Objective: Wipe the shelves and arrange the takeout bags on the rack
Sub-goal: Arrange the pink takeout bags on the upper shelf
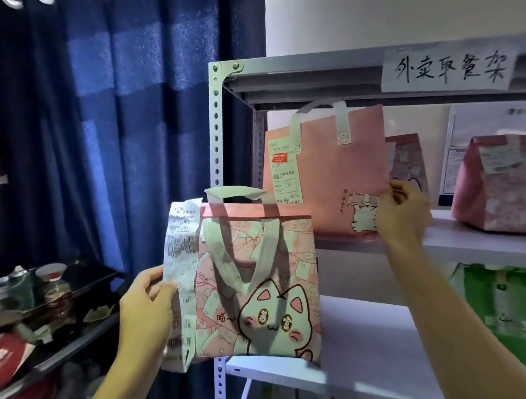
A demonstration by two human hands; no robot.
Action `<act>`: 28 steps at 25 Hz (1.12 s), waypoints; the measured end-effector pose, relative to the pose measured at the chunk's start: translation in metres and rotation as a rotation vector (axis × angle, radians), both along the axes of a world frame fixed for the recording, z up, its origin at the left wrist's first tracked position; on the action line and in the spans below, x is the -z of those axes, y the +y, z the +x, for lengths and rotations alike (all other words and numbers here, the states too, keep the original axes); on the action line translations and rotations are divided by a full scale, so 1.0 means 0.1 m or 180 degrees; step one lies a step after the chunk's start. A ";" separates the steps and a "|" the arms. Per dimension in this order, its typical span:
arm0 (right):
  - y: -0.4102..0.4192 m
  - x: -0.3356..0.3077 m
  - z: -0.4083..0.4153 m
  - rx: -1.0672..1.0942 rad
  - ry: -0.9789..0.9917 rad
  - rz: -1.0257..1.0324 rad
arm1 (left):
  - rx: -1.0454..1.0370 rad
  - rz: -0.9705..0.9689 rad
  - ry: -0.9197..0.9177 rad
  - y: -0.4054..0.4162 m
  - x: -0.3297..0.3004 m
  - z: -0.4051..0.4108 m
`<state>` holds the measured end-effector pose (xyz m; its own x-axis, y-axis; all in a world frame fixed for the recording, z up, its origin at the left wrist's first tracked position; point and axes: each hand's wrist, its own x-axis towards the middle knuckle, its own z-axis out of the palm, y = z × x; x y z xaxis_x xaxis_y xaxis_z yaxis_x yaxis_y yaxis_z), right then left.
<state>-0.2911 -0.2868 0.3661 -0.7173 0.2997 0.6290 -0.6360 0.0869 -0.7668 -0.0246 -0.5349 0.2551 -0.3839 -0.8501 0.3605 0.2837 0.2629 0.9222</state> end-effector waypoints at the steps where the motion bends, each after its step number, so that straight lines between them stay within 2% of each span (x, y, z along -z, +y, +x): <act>1: 0.11 0.02 0.03 0.0077 -0.0018 0.0000 | -0.0002 -0.0007 0.0008 0.00 -0.02 0.02; 6: 0.65 0.08 0.05 0.0505 -0.0157 -0.0101 | -0.0057 0.0085 0.0180 -0.02 -0.10 0.04; 13: 1.32 0.17 -0.17 0.0732 -0.0177 -0.0157 | -0.0028 -0.0092 0.0338 0.06 -0.46 -0.30; 21: 1.92 0.27 -0.79 0.0411 -0.0244 -0.0371 | -0.0026 -0.0317 0.0192 0.29 -1.09 -1.03; 28: 1.98 0.12 -0.89 0.0375 -0.0223 -0.0430 | -0.0206 -0.0297 0.0296 0.21 -1.36 -1.47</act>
